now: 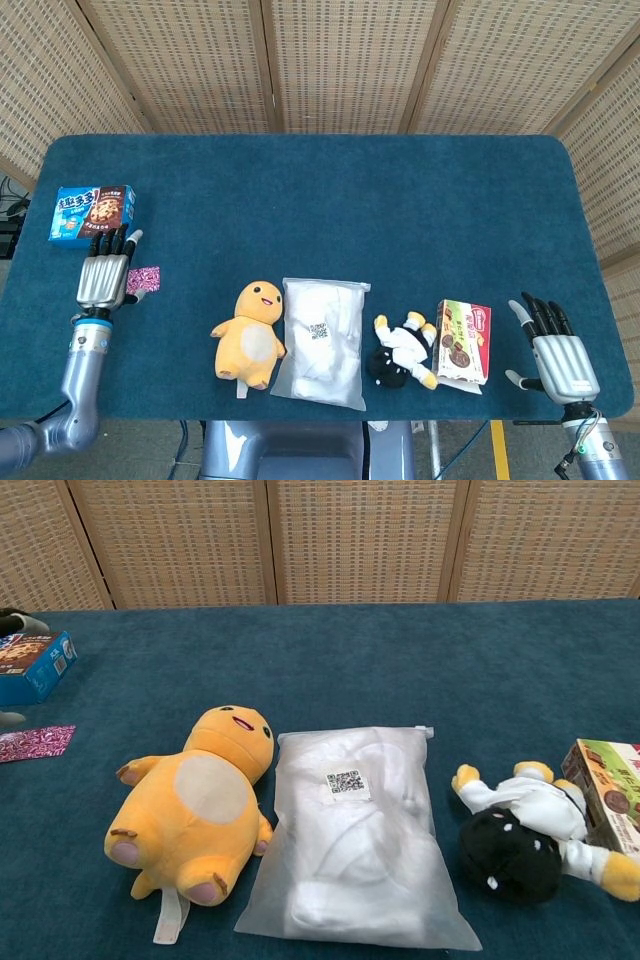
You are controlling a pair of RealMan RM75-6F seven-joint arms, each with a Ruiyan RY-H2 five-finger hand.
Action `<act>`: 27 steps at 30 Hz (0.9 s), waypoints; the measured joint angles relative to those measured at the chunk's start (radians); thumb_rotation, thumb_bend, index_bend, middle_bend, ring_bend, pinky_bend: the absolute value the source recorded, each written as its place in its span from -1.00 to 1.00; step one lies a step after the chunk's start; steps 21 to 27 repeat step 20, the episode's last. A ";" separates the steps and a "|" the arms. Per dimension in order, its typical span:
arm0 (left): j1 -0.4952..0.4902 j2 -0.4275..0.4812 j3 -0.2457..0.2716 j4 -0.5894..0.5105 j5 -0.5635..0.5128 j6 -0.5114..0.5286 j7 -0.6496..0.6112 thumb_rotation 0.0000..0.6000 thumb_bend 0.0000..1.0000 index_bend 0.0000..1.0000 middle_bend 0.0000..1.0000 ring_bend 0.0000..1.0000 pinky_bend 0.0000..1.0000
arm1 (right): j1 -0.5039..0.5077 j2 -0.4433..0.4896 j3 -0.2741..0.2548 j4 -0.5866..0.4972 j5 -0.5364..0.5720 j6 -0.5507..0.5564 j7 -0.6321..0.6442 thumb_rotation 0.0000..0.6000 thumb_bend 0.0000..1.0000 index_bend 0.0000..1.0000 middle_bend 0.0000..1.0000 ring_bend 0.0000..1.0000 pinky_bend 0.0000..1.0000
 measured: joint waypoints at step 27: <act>0.281 0.116 0.230 -0.243 0.378 0.293 -0.050 1.00 -0.56 -1.00 -1.00 -1.00 -1.00 | -0.016 0.001 -0.001 0.000 -0.060 0.069 0.014 1.00 -0.84 -1.00 -1.00 -1.00 -1.00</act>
